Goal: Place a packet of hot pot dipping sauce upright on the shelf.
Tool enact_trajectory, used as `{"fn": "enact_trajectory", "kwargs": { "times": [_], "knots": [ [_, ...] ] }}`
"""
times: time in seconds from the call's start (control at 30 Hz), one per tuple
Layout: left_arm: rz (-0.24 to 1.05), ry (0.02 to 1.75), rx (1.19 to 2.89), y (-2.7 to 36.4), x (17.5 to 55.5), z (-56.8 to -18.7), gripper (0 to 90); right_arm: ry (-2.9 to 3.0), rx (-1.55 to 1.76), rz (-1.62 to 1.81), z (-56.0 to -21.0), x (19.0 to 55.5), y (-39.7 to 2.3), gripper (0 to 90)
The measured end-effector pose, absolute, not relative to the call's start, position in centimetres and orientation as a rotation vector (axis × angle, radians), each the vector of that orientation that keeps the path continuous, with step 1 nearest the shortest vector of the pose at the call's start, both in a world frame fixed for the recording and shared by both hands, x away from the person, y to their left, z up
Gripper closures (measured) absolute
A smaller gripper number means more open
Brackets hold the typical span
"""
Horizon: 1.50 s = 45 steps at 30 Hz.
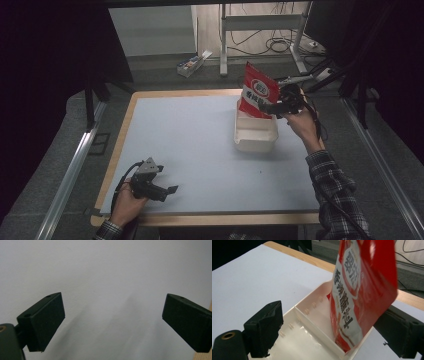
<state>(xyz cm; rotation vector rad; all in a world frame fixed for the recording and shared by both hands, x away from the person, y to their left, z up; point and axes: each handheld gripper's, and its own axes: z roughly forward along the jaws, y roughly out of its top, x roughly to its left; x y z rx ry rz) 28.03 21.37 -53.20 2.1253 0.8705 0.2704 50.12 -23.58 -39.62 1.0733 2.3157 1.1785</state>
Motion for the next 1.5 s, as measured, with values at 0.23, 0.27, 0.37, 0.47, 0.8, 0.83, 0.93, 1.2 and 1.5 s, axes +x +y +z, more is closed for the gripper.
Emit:
{"fn": "enact_trajectory", "kwargs": {
  "times": [0.23, 0.27, 0.37, 0.47, 0.8, 0.83, 0.93, 1.2, 1.5],
  "knots": [
    [0.278, 0.855, 2.14, 21.3, 28.0, -53.2, 4.5, 2.338, 1.054, 1.15, -40.1, 49.3, -23.6, 10.3],
    [0.278, 0.853, 2.143, 21.2, 28.0, -53.2, 4.5, 2.341, 1.05, 1.145, -40.1, 49.2, -23.6, 10.1],
    [0.28, 0.85, 2.143, 21.2, 27.9, -53.2, 4.6, 2.344, 1.053, 1.144, -40.2, 48.9, -23.7, 9.6],
    [0.283, 0.847, 2.148, 21.2, 27.9, -53.2, 4.6, 2.345, 1.053, 1.146, -40.3, 48.5, -23.9, 9.1],
    [0.282, 0.841, 2.152, 21.1, 27.9, -53.2, 4.5, 2.369, 1.021, 1.156, -40.2, 46.9, -24.1, 7.7],
    [0.282, 0.841, 2.152, 21.1, 27.9, -53.2, 4.5, 2.37, 1.014, 1.155, -40.2, 46.7, -24.0, 7.6],
    [0.282, 0.838, 2.155, 21.1, 27.9, -53.2, 4.5, 2.375, 0.995, 1.154, -40.0, 46.1, -23.8, 6.6],
    [0.285, 0.833, 2.16, 21.0, 27.9, -53.3, 4.5, 2.383, 0.958, 1.163, -40.2, 44.4, -23.1, 3.3],
    [0.284, 0.826, 2.17, 20.9, 27.8, -53.3, 4.5, 2.395, 0.943, 1.197, -40.9, 42.5, -22.6, 1.1]
  ]
}}
